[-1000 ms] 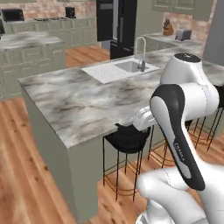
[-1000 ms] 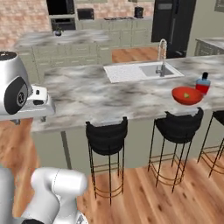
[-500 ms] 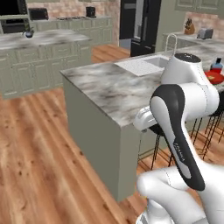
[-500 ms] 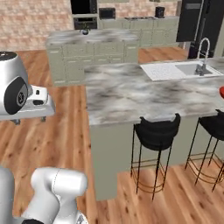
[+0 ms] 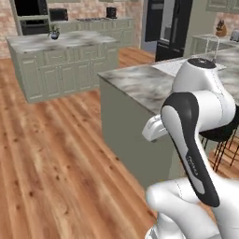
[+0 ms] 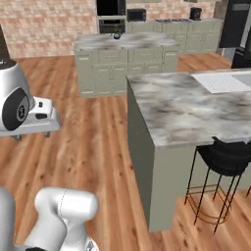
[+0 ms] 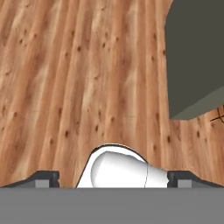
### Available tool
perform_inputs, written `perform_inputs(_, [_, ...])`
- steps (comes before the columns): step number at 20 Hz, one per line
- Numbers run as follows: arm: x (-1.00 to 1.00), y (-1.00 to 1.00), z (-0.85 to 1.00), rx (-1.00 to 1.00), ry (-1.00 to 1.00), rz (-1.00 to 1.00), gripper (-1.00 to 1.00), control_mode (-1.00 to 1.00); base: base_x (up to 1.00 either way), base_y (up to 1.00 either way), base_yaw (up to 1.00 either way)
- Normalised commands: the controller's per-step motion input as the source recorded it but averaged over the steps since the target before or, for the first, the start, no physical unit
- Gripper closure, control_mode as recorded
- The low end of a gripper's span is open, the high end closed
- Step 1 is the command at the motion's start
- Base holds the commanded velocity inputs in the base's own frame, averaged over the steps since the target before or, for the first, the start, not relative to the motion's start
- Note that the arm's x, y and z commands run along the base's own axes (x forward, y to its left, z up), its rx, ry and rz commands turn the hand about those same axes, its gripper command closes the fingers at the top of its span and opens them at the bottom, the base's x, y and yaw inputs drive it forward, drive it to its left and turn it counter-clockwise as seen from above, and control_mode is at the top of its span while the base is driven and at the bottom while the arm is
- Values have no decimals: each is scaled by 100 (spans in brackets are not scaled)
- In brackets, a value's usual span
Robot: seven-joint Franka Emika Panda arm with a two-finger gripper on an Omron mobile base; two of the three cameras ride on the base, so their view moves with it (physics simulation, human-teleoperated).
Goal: There is a bowl on the dining counter. Grab a lemon wedge from the fridge and place it in the bowl. Then get the liquor bottle and glass cup from the cabinet and place them next to the bowl.
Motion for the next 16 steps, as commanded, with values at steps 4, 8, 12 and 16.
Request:
perform_inputs(4, [0,0,0,0,0,0,-100,100,94,100,0])
perform_inputs(8, [0,0,0,0,0,0,-100,100,100,100,0])
perform_inputs(12, [0,0,0,0,0,0,-100,100,100,100,0])
perform_inputs(16, [0,0,0,0,0,0,-100,100,100,100,0])
